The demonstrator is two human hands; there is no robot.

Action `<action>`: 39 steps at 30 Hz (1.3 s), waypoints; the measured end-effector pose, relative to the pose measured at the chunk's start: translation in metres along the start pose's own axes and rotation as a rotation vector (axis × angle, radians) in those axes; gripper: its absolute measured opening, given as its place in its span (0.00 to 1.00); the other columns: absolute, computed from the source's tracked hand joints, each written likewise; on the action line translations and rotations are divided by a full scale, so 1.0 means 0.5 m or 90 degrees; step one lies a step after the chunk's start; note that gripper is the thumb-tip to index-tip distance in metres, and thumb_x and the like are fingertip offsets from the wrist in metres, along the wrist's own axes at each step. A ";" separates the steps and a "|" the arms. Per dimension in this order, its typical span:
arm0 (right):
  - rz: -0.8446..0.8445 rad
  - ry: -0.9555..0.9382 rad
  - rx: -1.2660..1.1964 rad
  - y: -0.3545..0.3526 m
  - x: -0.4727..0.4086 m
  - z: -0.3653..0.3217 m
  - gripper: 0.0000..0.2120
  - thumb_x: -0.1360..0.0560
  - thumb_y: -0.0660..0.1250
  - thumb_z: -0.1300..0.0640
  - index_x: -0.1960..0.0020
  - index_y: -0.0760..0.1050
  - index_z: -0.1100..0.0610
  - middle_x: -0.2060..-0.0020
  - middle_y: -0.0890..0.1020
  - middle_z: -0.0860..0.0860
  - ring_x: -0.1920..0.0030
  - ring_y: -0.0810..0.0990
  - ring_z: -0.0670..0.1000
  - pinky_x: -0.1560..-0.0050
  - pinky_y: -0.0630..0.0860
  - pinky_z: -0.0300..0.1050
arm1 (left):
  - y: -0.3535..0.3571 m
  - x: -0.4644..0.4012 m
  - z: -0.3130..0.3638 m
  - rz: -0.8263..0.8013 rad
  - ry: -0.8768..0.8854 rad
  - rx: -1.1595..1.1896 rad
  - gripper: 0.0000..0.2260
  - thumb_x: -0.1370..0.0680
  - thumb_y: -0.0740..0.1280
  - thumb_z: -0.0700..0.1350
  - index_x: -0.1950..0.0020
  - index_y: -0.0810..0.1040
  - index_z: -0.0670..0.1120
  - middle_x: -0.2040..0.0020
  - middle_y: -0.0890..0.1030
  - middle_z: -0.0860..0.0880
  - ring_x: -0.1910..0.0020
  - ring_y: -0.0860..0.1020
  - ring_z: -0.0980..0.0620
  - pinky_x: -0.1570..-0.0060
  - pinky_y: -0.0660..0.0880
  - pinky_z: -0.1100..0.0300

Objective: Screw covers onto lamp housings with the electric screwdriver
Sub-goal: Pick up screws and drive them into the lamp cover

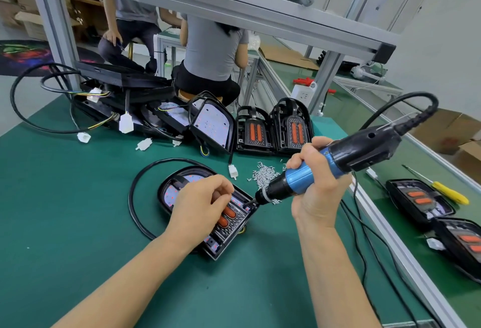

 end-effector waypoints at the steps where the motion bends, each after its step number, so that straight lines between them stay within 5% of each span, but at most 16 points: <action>1: -0.002 0.000 0.002 0.001 0.000 0.000 0.12 0.32 0.66 0.66 0.62 0.77 0.49 0.73 0.75 0.46 0.72 0.72 0.52 0.67 0.71 0.43 | 0.001 -0.001 0.000 -0.001 -0.001 -0.002 0.12 0.24 0.65 0.34 0.60 0.77 0.51 0.69 0.79 0.55 0.72 0.81 0.49 0.68 0.79 0.49; 14: -0.076 -0.031 0.065 0.030 0.005 -0.010 0.14 0.33 0.65 0.67 0.70 0.76 0.50 0.74 0.75 0.47 0.70 0.72 0.55 0.65 0.71 0.46 | 0.004 -0.009 -0.012 -0.006 -0.023 0.036 0.11 0.25 0.66 0.33 0.59 0.78 0.49 0.68 0.78 0.55 0.72 0.81 0.48 0.71 0.79 0.46; 19: -0.039 -0.019 -0.001 0.014 0.011 -0.019 0.12 0.33 0.66 0.68 0.65 0.76 0.50 0.71 0.74 0.48 0.72 0.74 0.52 0.67 0.71 0.43 | 0.009 -0.022 -0.006 -0.016 -0.050 0.041 0.11 0.24 0.65 0.35 0.60 0.78 0.51 0.68 0.77 0.57 0.75 0.80 0.46 0.81 0.75 0.54; 25: 0.045 -0.071 -0.071 -0.043 -0.014 -0.068 0.10 0.34 0.68 0.66 0.62 0.75 0.51 0.65 0.72 0.53 0.72 0.74 0.50 0.65 0.72 0.43 | 0.051 -0.122 0.057 -0.041 0.051 -0.202 0.10 0.29 0.69 0.37 0.63 0.76 0.53 0.65 0.79 0.55 0.63 0.77 0.53 0.54 0.76 0.55; 33: 0.108 -0.065 -0.068 -0.113 -0.027 -0.077 0.08 0.32 0.65 0.67 0.59 0.73 0.55 0.68 0.72 0.52 0.73 0.73 0.50 0.65 0.73 0.40 | 0.203 -0.218 0.000 -0.243 -0.052 -0.386 0.11 0.28 0.67 0.33 0.63 0.79 0.49 0.62 0.80 0.52 0.55 0.79 0.48 0.53 0.77 0.55; 36: 0.104 -0.065 -0.066 -0.120 -0.041 -0.077 0.08 0.31 0.66 0.65 0.55 0.74 0.55 0.65 0.79 0.51 0.69 0.76 0.51 0.60 0.75 0.43 | 0.222 -0.229 -0.003 -0.278 -0.064 -0.425 0.09 0.28 0.65 0.33 0.62 0.80 0.45 0.55 0.83 0.45 0.52 0.80 0.43 0.51 0.78 0.50; 39: 0.107 -0.028 -0.050 -0.129 -0.046 -0.058 0.13 0.32 0.67 0.64 0.48 0.75 0.56 0.67 0.78 0.54 0.69 0.75 0.52 0.60 0.73 0.45 | 0.224 -0.227 -0.009 -0.280 -0.055 -0.477 0.11 0.30 0.61 0.32 0.63 0.78 0.46 0.59 0.82 0.44 0.56 0.79 0.43 0.55 0.76 0.53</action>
Point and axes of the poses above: each hand's wrist, its own x-axis away from the middle knuckle, its own y-axis out of the palm, z = x × y, the point moved 10 cm from there along -x, towards the middle knuckle
